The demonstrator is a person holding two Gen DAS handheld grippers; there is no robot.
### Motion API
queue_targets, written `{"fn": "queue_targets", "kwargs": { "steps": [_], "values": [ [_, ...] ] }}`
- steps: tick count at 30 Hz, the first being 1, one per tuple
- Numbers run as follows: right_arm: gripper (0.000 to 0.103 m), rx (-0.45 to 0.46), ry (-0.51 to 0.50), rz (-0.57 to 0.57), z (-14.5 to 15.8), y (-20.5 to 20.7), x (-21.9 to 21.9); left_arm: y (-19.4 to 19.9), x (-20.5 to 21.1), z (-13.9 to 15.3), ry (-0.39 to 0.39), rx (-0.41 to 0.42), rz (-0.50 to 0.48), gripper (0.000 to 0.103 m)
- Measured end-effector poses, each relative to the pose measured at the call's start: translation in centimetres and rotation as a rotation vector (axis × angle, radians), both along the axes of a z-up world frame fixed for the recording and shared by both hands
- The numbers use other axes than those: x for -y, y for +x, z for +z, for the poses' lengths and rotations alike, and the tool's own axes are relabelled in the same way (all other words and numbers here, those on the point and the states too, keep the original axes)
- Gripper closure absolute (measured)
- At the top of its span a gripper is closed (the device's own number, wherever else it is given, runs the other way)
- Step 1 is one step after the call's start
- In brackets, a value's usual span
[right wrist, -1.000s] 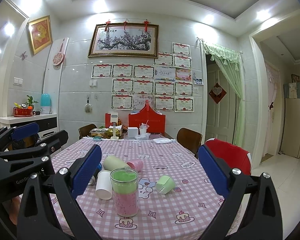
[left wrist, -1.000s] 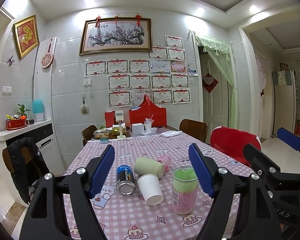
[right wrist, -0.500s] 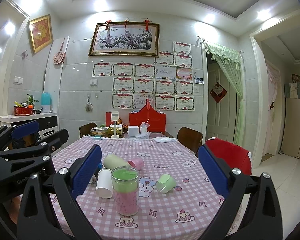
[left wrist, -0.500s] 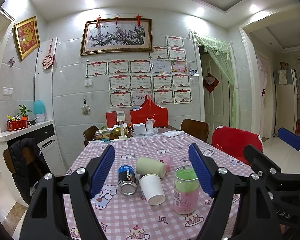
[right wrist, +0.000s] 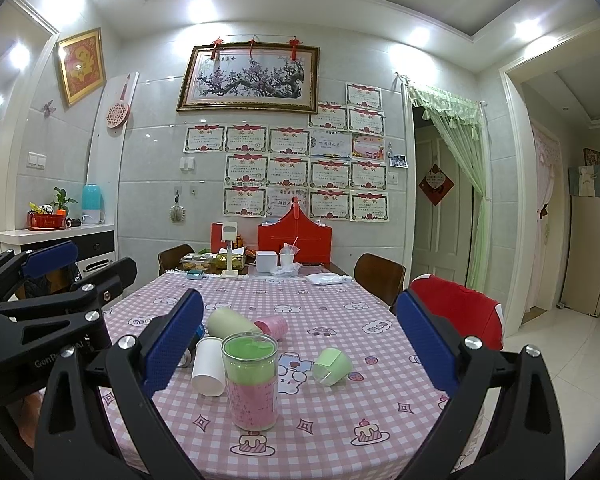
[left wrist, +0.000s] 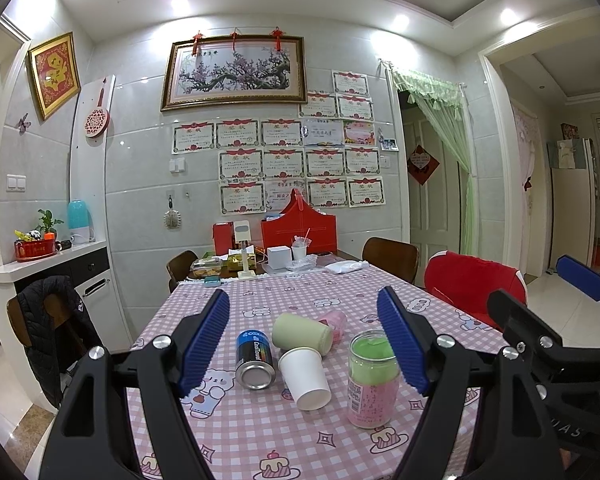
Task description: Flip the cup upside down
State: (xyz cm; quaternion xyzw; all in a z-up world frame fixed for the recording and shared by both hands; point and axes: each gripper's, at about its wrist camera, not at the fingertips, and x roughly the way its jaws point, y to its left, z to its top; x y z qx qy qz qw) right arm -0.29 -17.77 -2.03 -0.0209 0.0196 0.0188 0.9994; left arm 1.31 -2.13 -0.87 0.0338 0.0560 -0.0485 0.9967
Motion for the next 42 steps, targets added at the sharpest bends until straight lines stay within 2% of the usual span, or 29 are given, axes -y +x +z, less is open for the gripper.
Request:
{"fn": "queue_targets", "kwargs": {
  "steps": [42],
  "values": [
    [0.009,-0.015,-0.003,0.008,-0.3,0.4,-0.2,-0.1,-1.9,-0.2,0.001,-0.02,0.015,0.028]
  ]
}}
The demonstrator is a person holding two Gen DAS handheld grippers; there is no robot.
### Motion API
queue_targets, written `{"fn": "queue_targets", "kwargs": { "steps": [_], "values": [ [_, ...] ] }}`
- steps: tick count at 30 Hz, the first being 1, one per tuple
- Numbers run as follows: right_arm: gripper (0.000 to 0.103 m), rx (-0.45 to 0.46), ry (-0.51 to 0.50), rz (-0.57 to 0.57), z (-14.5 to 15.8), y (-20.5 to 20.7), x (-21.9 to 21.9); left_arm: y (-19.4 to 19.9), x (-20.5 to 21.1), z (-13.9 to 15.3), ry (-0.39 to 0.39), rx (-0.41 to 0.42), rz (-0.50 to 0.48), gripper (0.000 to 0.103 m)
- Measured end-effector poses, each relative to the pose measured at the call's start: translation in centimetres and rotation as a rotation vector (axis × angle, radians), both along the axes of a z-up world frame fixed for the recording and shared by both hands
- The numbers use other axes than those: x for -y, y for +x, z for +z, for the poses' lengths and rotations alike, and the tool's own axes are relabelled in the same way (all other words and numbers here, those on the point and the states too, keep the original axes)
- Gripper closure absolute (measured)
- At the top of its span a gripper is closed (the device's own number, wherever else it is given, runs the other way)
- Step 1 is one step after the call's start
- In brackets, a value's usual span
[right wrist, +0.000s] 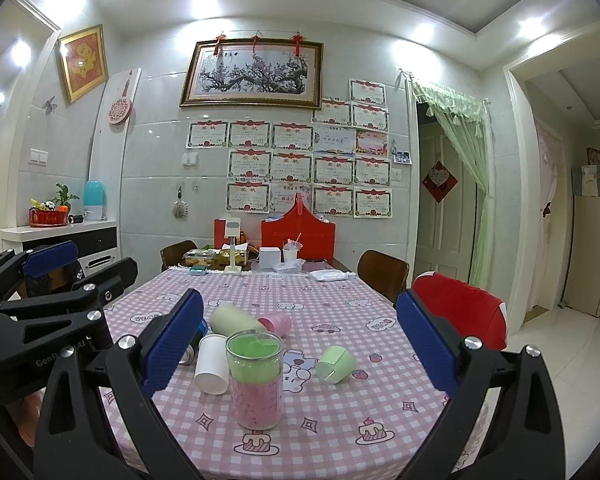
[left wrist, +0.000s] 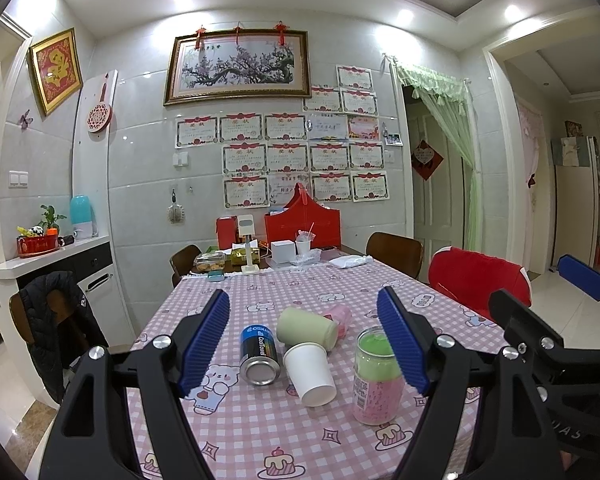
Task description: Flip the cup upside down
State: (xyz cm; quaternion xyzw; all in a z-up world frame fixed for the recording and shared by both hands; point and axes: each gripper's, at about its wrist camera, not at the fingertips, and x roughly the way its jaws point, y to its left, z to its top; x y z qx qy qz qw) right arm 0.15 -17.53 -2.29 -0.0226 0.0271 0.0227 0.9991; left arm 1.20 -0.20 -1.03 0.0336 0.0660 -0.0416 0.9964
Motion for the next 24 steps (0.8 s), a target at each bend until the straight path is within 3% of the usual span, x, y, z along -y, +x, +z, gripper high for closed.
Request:
{"fn": "queue_targets", "kwargs": {
  "steps": [24],
  "values": [
    [0.009,-0.015,-0.001,0.005,-0.27,0.36,-0.12,0.65,0.21,-0.35,0.006,-0.017,0.009,0.028]
  ]
}}
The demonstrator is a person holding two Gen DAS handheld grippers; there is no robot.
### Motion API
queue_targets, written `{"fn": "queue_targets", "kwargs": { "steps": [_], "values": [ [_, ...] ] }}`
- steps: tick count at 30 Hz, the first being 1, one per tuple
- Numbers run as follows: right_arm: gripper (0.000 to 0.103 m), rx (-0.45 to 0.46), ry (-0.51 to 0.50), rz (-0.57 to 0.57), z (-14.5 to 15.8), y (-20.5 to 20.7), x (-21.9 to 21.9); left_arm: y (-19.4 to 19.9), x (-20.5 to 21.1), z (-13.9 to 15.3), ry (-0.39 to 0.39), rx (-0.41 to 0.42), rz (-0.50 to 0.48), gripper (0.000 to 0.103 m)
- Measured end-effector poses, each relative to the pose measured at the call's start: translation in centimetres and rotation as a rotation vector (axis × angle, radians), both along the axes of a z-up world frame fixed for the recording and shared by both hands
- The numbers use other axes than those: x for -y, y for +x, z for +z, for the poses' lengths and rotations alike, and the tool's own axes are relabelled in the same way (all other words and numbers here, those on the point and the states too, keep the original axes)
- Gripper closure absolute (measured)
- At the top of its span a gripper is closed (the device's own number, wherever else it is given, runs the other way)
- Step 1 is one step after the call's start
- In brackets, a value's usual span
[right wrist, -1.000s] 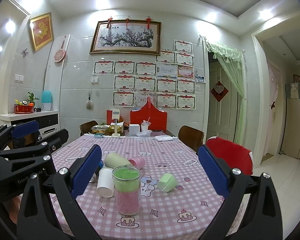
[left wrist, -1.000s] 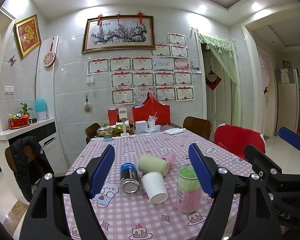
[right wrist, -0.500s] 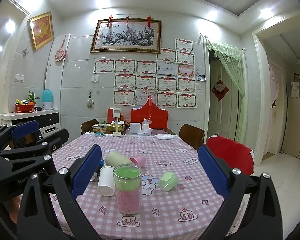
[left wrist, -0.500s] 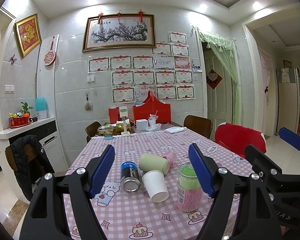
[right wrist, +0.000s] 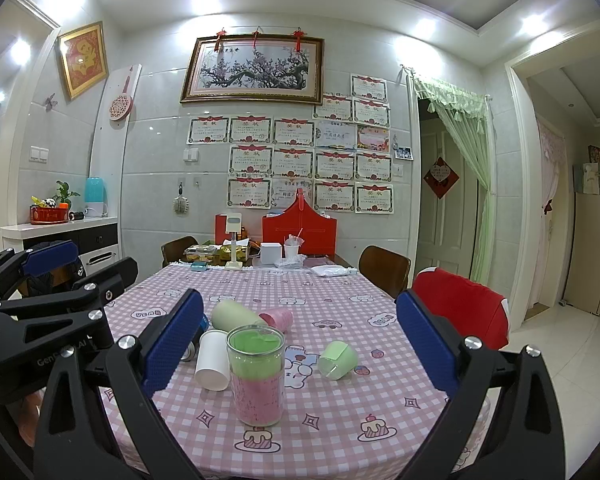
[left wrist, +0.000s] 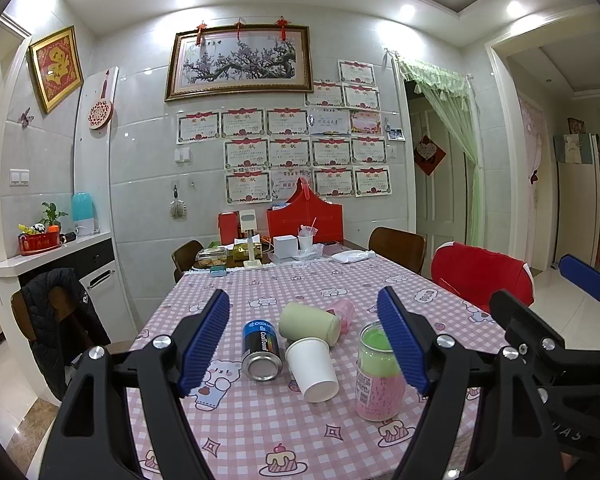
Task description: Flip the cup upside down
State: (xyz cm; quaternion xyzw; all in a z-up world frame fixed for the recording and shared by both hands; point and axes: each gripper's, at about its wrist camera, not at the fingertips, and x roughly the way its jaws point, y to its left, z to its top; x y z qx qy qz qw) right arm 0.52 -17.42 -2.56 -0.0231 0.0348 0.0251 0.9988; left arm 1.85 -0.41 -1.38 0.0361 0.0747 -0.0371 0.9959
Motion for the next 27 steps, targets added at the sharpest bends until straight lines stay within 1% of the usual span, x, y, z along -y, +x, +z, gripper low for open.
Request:
{"fn": "queue_targets", "kwargs": {
  "steps": [27],
  "values": [
    [0.009,-0.002,0.0,0.002,0.02,0.0,-0.09,-0.08,-0.11,-0.07,0.002,-0.001,0.005,0.028]
  ]
}}
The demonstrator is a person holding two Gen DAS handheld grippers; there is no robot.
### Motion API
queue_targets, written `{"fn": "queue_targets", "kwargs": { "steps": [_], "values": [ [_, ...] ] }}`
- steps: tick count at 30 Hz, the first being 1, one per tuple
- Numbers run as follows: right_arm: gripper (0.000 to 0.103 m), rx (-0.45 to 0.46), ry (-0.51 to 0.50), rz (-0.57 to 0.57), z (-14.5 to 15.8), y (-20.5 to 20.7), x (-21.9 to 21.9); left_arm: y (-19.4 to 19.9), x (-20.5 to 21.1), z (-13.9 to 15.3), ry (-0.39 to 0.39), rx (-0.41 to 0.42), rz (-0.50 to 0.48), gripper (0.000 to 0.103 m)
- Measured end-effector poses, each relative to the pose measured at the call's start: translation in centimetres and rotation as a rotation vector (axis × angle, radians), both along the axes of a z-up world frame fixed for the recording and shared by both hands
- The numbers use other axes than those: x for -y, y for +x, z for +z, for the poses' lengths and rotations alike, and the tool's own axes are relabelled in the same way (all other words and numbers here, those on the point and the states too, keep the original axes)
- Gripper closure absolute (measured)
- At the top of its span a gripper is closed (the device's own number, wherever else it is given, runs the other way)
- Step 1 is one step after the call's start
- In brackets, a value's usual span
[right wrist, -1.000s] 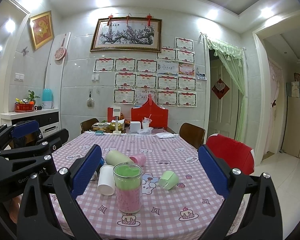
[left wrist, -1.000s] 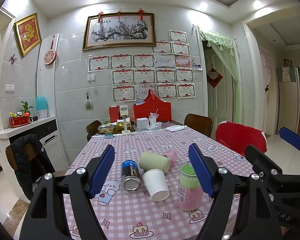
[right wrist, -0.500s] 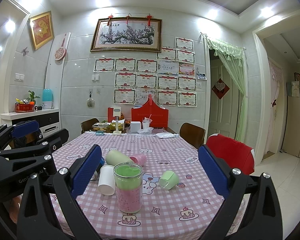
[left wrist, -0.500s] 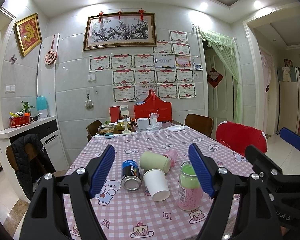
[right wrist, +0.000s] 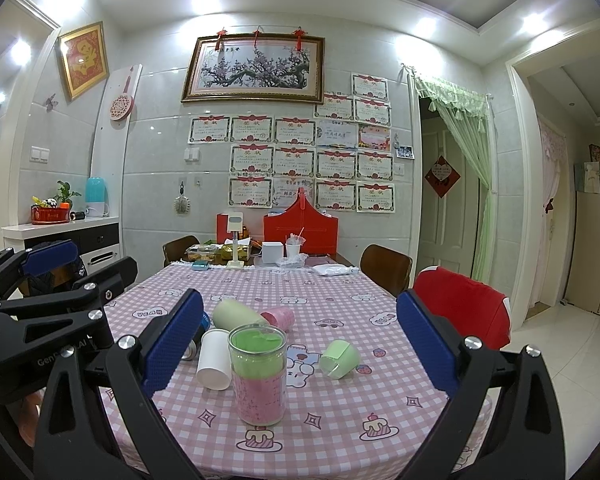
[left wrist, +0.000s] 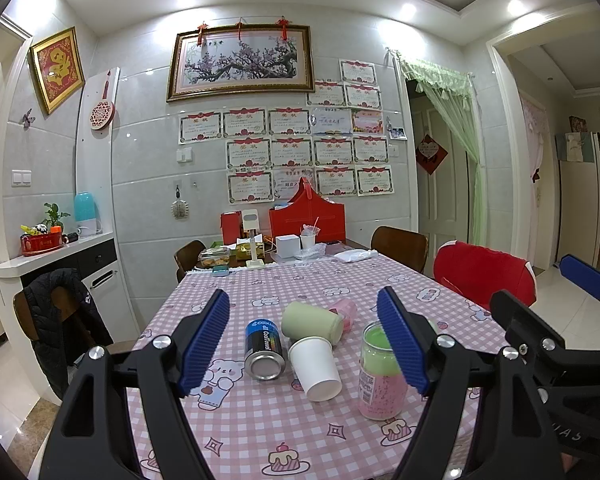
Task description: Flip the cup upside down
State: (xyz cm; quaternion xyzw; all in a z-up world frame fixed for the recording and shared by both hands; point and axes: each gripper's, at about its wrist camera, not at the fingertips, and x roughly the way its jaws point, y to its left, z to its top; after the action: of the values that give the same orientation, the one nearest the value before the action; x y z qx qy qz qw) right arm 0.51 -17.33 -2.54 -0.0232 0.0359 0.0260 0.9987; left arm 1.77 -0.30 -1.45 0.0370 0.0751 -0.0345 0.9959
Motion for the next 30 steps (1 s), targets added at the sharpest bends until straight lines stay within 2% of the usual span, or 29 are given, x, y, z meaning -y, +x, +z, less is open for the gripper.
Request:
{"fn": "queue_targets", "kwargs": {
  "steps": [30],
  "values": [
    [0.009,-0.036,-0.007,-0.008,-0.6,1.0,0.0,0.6,-0.1,-0.6,0.01,-0.041,0.005,0.028]
  ]
}}
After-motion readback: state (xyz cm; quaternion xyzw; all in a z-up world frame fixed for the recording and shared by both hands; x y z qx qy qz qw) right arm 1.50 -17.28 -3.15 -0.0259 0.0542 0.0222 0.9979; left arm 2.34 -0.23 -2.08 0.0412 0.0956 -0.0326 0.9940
